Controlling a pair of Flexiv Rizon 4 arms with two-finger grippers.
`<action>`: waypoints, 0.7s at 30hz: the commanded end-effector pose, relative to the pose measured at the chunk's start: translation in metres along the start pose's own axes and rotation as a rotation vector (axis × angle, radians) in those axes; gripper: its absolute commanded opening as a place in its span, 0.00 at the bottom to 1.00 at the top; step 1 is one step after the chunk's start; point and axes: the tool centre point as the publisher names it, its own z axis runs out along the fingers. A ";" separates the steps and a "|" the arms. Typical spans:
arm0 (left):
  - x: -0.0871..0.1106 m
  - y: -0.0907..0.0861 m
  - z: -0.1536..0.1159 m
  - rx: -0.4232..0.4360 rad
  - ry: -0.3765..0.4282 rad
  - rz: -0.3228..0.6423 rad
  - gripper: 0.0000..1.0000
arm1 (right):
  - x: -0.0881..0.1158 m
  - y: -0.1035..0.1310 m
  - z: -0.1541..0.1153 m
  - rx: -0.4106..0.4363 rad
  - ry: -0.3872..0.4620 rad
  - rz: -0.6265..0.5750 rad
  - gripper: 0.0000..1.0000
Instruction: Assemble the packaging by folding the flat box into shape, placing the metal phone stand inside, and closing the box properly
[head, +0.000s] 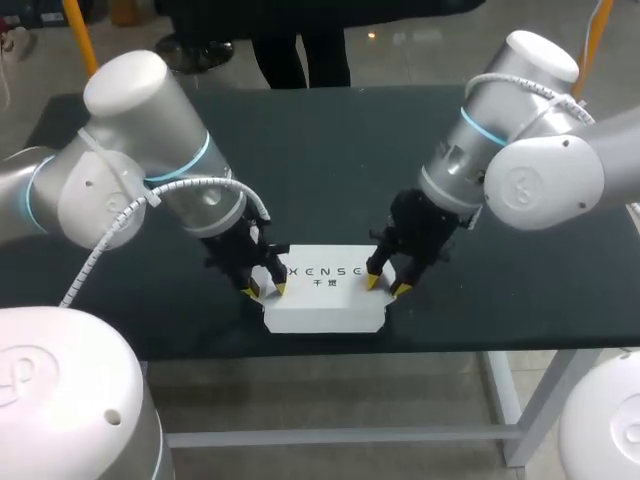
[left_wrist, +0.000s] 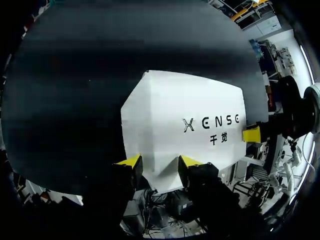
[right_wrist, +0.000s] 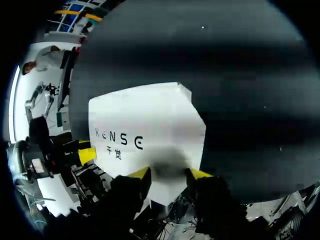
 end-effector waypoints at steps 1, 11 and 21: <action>-0.004 0.001 0.004 0.003 0.038 0.003 0.48 | 0.000 0.001 0.003 0.004 0.009 -0.003 0.51; -0.004 -0.001 0.007 0.000 0.104 0.019 0.47 | 0.002 0.000 0.004 -0.030 0.037 -0.007 0.53; -0.004 -0.002 0.009 -0.009 0.123 0.023 0.48 | 0.001 -0.004 0.004 -0.093 0.064 -0.040 0.56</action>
